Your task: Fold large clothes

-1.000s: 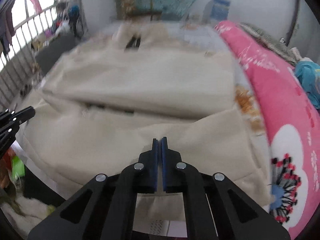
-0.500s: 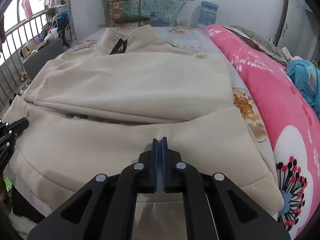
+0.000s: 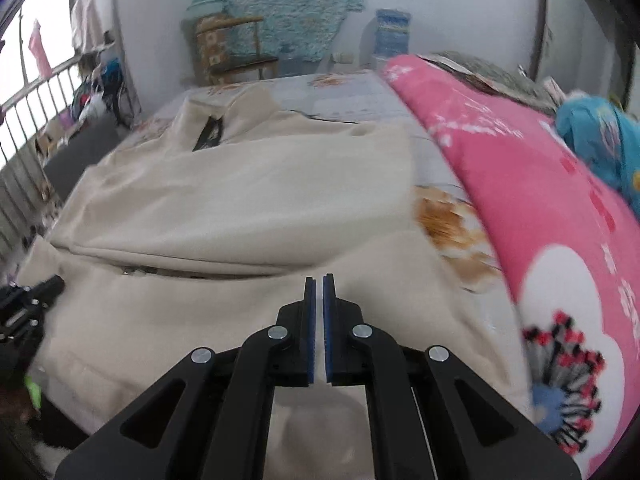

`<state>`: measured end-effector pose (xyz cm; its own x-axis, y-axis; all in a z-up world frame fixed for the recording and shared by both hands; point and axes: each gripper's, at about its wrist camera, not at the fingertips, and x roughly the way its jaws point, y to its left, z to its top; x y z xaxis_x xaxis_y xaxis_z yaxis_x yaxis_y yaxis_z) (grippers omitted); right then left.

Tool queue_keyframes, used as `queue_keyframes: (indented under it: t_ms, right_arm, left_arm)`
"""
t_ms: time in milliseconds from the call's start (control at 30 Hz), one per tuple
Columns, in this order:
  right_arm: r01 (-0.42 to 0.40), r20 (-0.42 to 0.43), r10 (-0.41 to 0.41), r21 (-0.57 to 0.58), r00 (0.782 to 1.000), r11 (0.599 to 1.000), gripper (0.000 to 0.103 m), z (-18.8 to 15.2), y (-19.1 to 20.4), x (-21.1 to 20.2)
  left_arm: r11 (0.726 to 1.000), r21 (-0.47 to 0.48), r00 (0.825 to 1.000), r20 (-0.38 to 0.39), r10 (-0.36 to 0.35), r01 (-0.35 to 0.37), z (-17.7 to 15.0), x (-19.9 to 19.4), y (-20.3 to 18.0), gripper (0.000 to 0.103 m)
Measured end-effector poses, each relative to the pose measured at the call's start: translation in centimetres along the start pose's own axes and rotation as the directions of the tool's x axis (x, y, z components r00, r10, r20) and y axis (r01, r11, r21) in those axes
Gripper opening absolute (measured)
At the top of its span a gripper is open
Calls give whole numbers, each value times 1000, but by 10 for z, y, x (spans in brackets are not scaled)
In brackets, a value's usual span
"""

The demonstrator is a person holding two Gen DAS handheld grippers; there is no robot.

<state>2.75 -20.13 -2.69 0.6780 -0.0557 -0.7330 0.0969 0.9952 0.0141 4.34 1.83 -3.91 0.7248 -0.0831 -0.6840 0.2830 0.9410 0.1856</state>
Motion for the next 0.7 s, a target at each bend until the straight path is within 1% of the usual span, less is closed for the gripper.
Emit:
queue_keyframes:
  t_ms: [133,200,267,300,400,433,500,533,600,633,667,700]
  right_arm:
    - [12,-35,-12,21,999,1000,5,-1,-20,1]
    - [8,-58,-7,14,998,1000,5,2,-22,14]
    - [34,-86,-33,14,996,999,3,3,-26,32]
    - [25,-77,-23,24,997,999,2,4,-29,39]
    - [8,-71,-4,54,997,998,1,10,-33,38]
    - [21,-61,-17,58,998,998,1,11,-32,33]
    - [71,-36,-69,53,997,996,6,10,-31,20]
    - [66,-25,-65,53,998,996,6,9,-31,13]
    - [-4,-11,4,45,1000,999,7,6,-25,-4]
    - [-35,-10,36,23,999,999,11,2,-18,-11]
    - [-71,-13,71,-27,997,997,16,-4,-5,-20]
    - [-92,-18,91,-67,996,993,27,-9,4,-23]
  left_arm:
    - [1000,-2,1000,1,1,-1,0,0,0,2]
    - [1000,0,1000,0,4,-4,-1,0,-1,2]
    - [1000,-9,1000,-1,-3,3,-1,0,1,2]
    - [1000,-12,1000,-1,-6,6,0,0,1,2]
    - [1000,-23,1000,1,-15,15,-1,-1,2,2]
    - [1000,-21,1000,3,-14,14,-1,-1,1,2]
    - [1000,-14,1000,5,-9,9,-2,-2,0,2]
    - [1000,-14,1000,5,-8,8,-2,-1,0,2]
    - [1000,-14,1000,5,-10,10,-2,-1,0,2]
    - [1000,-14,1000,5,-10,10,-2,-1,0,2]
    - [1000,-13,1000,5,-10,10,-2,-1,0,2]
    - [1000,-14,1000,5,-9,9,-2,-1,0,2]
